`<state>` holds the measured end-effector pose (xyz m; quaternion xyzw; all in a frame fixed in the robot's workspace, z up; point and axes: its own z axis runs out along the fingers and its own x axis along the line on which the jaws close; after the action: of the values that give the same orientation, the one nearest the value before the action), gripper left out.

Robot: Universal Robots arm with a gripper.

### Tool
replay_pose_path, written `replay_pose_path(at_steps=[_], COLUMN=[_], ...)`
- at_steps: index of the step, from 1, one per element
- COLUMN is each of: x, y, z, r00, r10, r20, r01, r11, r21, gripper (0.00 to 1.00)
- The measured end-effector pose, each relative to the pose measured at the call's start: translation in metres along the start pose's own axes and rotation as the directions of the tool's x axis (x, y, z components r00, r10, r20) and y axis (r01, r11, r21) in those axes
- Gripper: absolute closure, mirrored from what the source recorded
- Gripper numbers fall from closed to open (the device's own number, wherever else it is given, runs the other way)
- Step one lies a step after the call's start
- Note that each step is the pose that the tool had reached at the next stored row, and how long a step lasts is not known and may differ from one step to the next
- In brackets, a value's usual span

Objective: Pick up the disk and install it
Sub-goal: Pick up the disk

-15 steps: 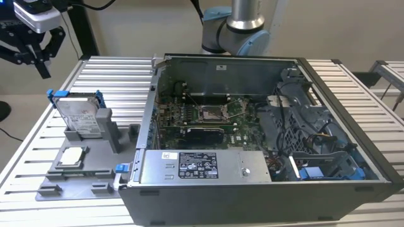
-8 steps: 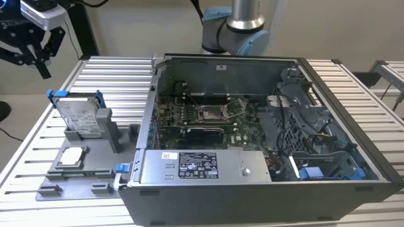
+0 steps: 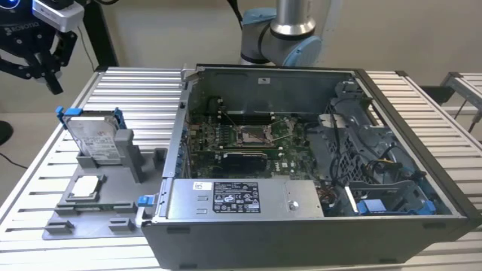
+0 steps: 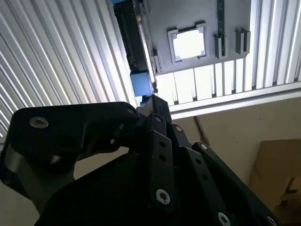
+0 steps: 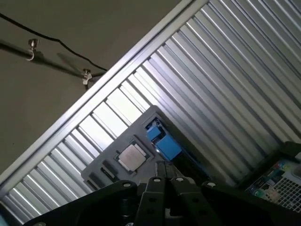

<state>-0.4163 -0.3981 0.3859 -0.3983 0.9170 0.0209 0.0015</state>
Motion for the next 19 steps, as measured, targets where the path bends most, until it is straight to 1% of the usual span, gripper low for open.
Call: replay_pose_path(at_steps=[3,5,7,9,10,13,14,15,17,18,19], x=[0.0001,0.0001,0.0001,0.0001,0.0001,0.0001,0.0001,0.0001,0.0,0.0,-0.0001], y=[0.0,0.0,0.0,0.0,0.0,0.0,0.0,0.0001,0.0,0.0,-0.0001], z=[0.0001,0.0002,0.0003,0.0005,0.0006,0.0009,0.001,0.0012,0.0012,0.0012,0.0013], r00=[0.9985,0.9959,0.9919,0.9867,0.9835,0.9723,0.9687,0.9654,0.9587,0.9558,0.9541], r10=[-0.054,-0.091,-0.127,-0.163,-0.181,-0.233,-0.248,-0.261,-0.284,-0.294,-0.3], r20=[-0.0014,-0.0032,-0.0045,-0.0057,-0.0063,-0.0071,-0.0059,-0.003,0.0014,0.0023,0.0024], r01=[0.054,0.091,0.127,0.162,0.181,0.233,0.248,0.261,0.284,0.294,0.299], r11=[0.9985,0.9959,0.9919,0.9867,0.9835,0.9724,0.9687,0.9654,0.9586,0.9557,0.9539], r21=[-0.0002,-0.0007,-0.0014,-0.0023,-0.0027,-0.0023,0.0002,0.006,0.0152,0.0174,0.0176], gripper=[1.0,1.0,1.0,1.0,1.0,1.0,1.0,1.0,1.0,1.0,1.0])
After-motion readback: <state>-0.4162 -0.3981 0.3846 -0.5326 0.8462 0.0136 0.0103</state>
